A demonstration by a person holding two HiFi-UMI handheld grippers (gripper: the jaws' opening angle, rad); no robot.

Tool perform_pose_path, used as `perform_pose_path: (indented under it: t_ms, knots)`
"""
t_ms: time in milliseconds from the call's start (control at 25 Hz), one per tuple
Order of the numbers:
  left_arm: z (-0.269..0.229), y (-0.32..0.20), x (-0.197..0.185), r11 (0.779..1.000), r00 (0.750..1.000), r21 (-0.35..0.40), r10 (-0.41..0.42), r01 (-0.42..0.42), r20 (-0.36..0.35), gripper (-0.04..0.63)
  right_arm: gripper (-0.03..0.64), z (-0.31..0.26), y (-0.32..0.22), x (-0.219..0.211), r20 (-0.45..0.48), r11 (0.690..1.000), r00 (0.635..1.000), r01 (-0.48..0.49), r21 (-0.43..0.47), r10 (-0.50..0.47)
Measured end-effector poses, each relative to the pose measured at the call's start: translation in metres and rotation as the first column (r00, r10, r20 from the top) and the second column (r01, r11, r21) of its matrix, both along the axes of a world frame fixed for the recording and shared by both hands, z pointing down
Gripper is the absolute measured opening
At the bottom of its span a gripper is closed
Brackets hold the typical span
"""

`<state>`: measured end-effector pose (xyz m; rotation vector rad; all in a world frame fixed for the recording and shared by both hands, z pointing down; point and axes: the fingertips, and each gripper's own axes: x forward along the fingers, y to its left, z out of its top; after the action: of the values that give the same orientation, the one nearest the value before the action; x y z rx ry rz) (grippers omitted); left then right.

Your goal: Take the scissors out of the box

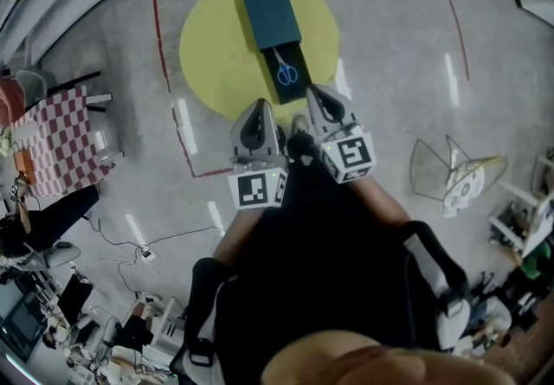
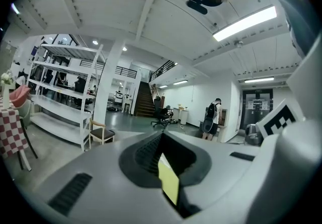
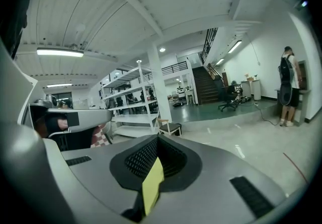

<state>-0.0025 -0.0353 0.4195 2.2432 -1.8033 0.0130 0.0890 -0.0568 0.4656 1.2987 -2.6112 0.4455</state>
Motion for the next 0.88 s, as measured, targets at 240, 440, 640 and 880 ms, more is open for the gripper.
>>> perform_pose_path:
  t_ms: [240,440,640,880]
  knots:
    - [0.001,-0.026,-0.014,1.0,1.0,0.002,0.024,-0.024,-0.002,-0.005,-0.002,0.019,-0.02,-0.011,-0.044,0.999,0.999,-0.019,-0.038,0.017]
    - [0.008,-0.045,-0.029,0.999,0.999,-0.021,0.039,-0.039,-0.022,-0.005,-0.002,0.046,-0.037,-0.022,-0.092,0.996,0.995,-0.04,-0.082,0.032]
    - [0.011,-0.062,-0.037,0.998,0.998,-0.033,0.051,-0.052,-0.04,-0.005,-0.002,0.084,-0.048,-0.025,-0.116,0.988,0.992,-0.071,-0.134,0.055]
    - [0.02,-0.077,-0.038,0.995,0.996,-0.056,0.074,-0.077,-0.059,-0.005,-0.002,0.129,-0.056,-0.032,-0.176,0.971,0.984,-0.068,-0.229,0.027]
